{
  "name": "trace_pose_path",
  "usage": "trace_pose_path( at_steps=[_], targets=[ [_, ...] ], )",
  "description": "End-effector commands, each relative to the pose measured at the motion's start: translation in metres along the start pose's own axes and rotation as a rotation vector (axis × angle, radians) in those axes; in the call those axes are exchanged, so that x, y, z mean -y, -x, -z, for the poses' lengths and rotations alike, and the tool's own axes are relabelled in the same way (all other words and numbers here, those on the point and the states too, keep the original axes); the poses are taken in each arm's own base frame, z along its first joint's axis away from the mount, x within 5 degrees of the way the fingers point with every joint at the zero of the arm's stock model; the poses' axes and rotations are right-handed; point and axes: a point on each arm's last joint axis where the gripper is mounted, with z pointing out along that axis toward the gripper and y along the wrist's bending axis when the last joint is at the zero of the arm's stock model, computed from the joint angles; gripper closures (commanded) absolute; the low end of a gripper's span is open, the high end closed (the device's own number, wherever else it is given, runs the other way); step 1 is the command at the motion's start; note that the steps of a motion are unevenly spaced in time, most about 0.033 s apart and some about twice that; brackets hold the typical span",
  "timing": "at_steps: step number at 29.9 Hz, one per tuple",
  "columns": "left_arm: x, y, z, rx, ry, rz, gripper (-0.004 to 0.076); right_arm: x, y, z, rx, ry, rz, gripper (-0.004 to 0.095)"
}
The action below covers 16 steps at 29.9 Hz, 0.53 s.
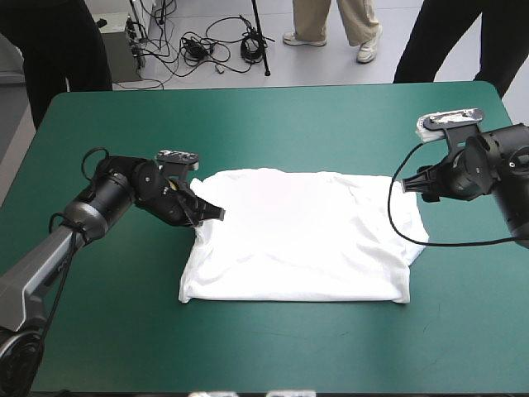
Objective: Fold the cloth
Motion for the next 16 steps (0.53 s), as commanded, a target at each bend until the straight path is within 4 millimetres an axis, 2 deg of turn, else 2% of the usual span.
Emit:
trace_pose_path(
  at_steps=[1, 3, 9, 13, 16],
  targets=[
    [0.023, 0.01, 0.004, 0.095, -0.055, -0.037, 0.0733, 0.003, 0.005, 0.018, 0.092, -0.005, 0.002, 0.0287],
    [0.027, 0.012, -0.01, 0.075, -0.057, -0.049, 0.0733, 0.003, 0.005, 0.018, 0.092, -0.005, 0.002, 0.0287],
    [0.023, 0.015, -0.049, -0.004, -0.04, -0.041, 0.0733, 0.003, 0.004, 0.018, 0.085, -0.006, 0.012, 0.0287],
    [0.021, 0.013, -0.067, -0.056, -0.038, -0.035, 0.0732, 0.003, 0.004, 0.018, 0.085, -0.006, 0.018, 0.0287],
    [0.021, 0.012, -0.069, -0.074, -0.041, -0.057, 0.0717, 0.004, 0.005, 0.018, 0.095, -0.007, 0.021, 0.0286]
  ],
)
